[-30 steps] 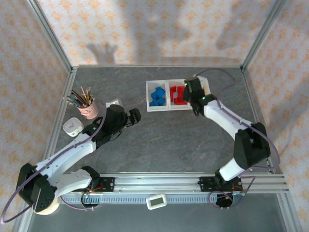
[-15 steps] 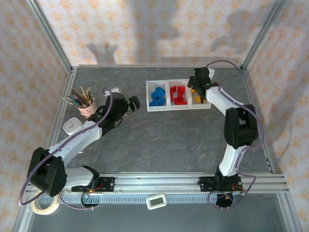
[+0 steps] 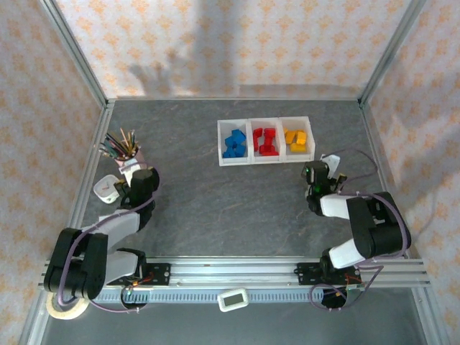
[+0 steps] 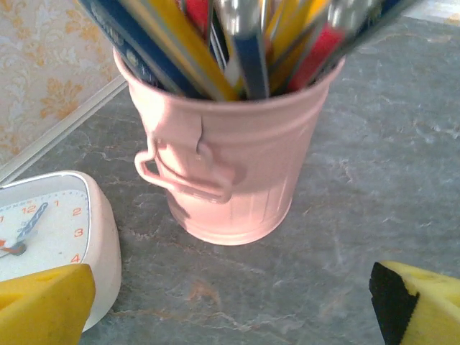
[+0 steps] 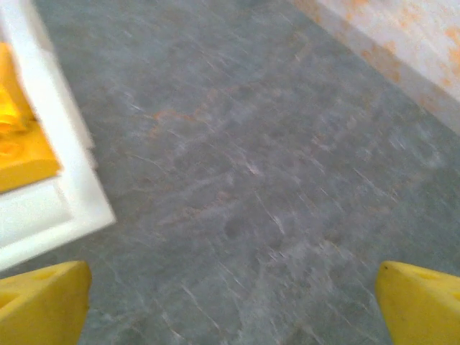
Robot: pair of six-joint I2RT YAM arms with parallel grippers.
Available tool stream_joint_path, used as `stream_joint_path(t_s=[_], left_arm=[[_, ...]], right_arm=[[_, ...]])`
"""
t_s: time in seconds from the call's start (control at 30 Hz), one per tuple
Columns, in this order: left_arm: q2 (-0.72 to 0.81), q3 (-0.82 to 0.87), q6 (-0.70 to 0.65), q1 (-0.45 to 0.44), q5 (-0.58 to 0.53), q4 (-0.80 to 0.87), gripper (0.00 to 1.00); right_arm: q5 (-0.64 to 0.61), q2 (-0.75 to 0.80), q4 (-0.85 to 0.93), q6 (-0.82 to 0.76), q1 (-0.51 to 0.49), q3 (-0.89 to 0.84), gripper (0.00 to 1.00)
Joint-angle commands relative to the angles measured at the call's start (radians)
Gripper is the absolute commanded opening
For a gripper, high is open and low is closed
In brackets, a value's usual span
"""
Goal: Sort the legos into containers by color
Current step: Reset both arms
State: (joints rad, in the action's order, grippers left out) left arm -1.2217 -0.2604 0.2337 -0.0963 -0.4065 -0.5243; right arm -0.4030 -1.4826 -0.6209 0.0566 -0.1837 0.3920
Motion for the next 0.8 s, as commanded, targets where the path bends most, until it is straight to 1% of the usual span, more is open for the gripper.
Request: stream_joint_path(t_s=[0.0, 0.03, 0.1, 0.13, 0.17, 0.2, 0.23, 0.27, 0.3, 0.33, 0.37, 0.4, 0.43, 0.47, 0.5, 0.57, 0.6, 0.67, 0.73, 0.77], left_arm=[[-0.060, 0.008, -0.118, 0.007, -0.010, -0.355, 0.99], [-0.080, -0.004, -0.130, 0.007, 0.004, -0.389, 0.99], [-0.127, 0.045, -0.204, 0.008, 0.039, -0.612, 0.99], [-0.144, 0.068, -0.220, 0.009, 0.059, -0.690, 0.99], [-0.176, 0.085, -0.209, 0.032, 0.128, -0.758, 1.00], [-0.219, 0.089, -0.219, 0.038, 0.158, -0.797, 1.00], [-0.257, 0.099, -0.224, 0.038, 0.174, -0.854, 1.00], [-0.300, 0.118, -0.235, 0.038, 0.201, -0.939, 1.00], [-0.340, 0.127, -0.246, 0.037, 0.204, -1.008, 1.00], [-0.339, 0.122, -0.245, 0.036, 0.192, -0.997, 1.00], [-0.308, 0.096, -0.225, 0.036, 0.172, -0.894, 1.00], [-0.298, 0.065, -0.208, 0.038, 0.156, -0.801, 1.00], [-0.310, 0.058, -0.208, 0.039, 0.149, -0.816, 1.00], [-0.327, 0.073, -0.214, 0.042, 0.144, -0.868, 1.00], [-0.325, 0.077, -0.202, 0.041, 0.110, -0.888, 1.00], [-0.315, 0.067, -0.185, 0.042, 0.088, -0.839, 1.00], [-0.322, 0.073, -0.193, 0.042, 0.090, -0.865, 1.00], [-0.319, 0.070, -0.193, 0.042, 0.096, -0.855, 1.00], [-0.322, 0.071, -0.193, 0.042, 0.095, -0.862, 1.00], [-0.323, 0.072, -0.195, 0.042, 0.097, -0.868, 1.00]], right_arm=[[0.078, 0.001, -0.415, -0.131, 0.019, -0.047, 1.00], [0.146, -0.004, -0.430, -0.128, 0.047, -0.060, 1.00], [0.246, -0.013, -0.560, -0.094, 0.098, -0.134, 1.00], [0.293, -0.009, -0.582, -0.080, 0.122, -0.158, 1.00], [0.319, -0.050, -0.705, -0.084, 0.130, -0.192, 1.00], [0.334, -0.062, -0.704, -0.096, 0.130, -0.186, 1.00], [0.340, -0.038, -0.584, -0.090, 0.132, -0.152, 1.00], [0.353, -0.037, -0.615, -0.086, 0.139, -0.159, 1.00], [0.346, -0.054, -0.678, -0.091, 0.138, -0.179, 1.00], [0.346, -0.044, -0.645, -0.090, 0.136, -0.175, 1.00], [0.350, -0.026, -0.594, -0.092, 0.135, -0.159, 1.00], [0.368, -0.036, -0.587, -0.092, 0.137, -0.146, 1.00], [0.370, -0.031, -0.587, -0.093, 0.139, -0.151, 1.00], [0.373, -0.032, -0.588, -0.093, 0.139, -0.152, 1.00], [0.373, -0.034, -0.587, -0.094, 0.139, -0.149, 1.00], [0.374, -0.034, -0.587, -0.094, 0.139, -0.149, 1.00], [0.373, -0.032, -0.586, -0.096, 0.139, -0.149, 1.00], [0.400, -0.043, -0.602, -0.105, 0.139, -0.151, 1.00], [0.405, -0.039, -0.582, -0.101, 0.141, -0.147, 1.00], [0.405, -0.042, -0.602, -0.102, 0.144, -0.151, 1.00]])
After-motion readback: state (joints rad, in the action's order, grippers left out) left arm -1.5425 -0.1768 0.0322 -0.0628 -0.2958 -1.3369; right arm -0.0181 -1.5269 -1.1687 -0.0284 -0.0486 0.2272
